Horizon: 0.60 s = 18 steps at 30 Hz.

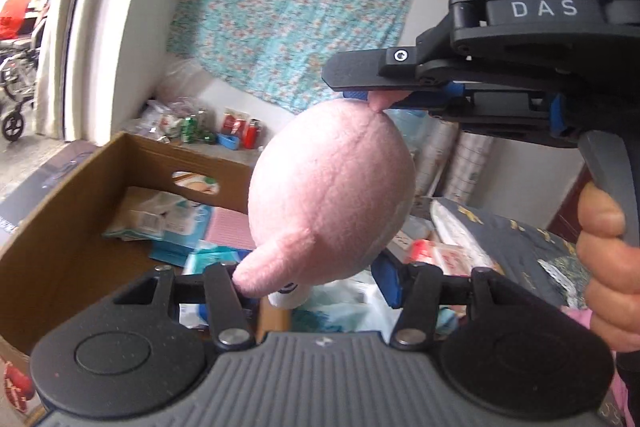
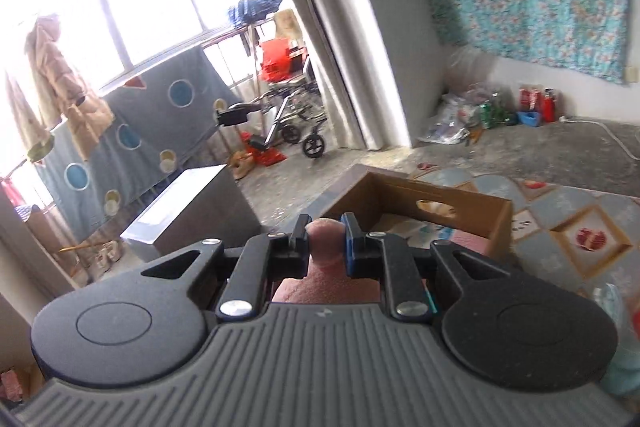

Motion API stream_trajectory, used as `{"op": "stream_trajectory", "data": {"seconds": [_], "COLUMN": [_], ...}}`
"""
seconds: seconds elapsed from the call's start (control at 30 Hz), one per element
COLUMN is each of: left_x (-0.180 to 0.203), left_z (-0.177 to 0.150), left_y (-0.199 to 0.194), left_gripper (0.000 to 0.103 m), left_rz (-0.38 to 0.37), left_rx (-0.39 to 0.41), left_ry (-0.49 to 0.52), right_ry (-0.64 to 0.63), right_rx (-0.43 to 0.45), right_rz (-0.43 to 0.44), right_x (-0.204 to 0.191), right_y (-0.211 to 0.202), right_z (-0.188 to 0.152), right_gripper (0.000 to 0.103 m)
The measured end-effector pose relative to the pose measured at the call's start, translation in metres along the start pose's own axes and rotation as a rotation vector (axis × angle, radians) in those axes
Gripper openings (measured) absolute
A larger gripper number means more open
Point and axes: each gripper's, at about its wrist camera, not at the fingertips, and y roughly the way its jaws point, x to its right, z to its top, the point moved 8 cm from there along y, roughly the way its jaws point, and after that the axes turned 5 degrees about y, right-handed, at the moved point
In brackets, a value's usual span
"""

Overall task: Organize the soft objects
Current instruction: 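Lower the pink plush into the box and open the right tool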

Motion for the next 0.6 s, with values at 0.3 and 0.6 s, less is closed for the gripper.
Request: {"op": "stream_trajectory", "data": {"seconds": [0.3, 0.6], "left_x": [-0.109, -0.176], "left_z": [0.009, -0.019], "left_y": [0.057, 0.098], "left_gripper": [0.055, 0.055], "left_rz": [0.189, 0.249], "left_rx": [-0.133, -0.345], "left_ry": [-0.145, -0.342], "right_ry": [0.035, 0.142], "right_rx": [-0.218, -0.424], "right_rz": [0.103, 0.083], "right_x": [-0.027, 0.016], "right_y": [0.170, 0.306], "right_z": [0.016, -0.011], "right_gripper": [0.015, 0.015]}}
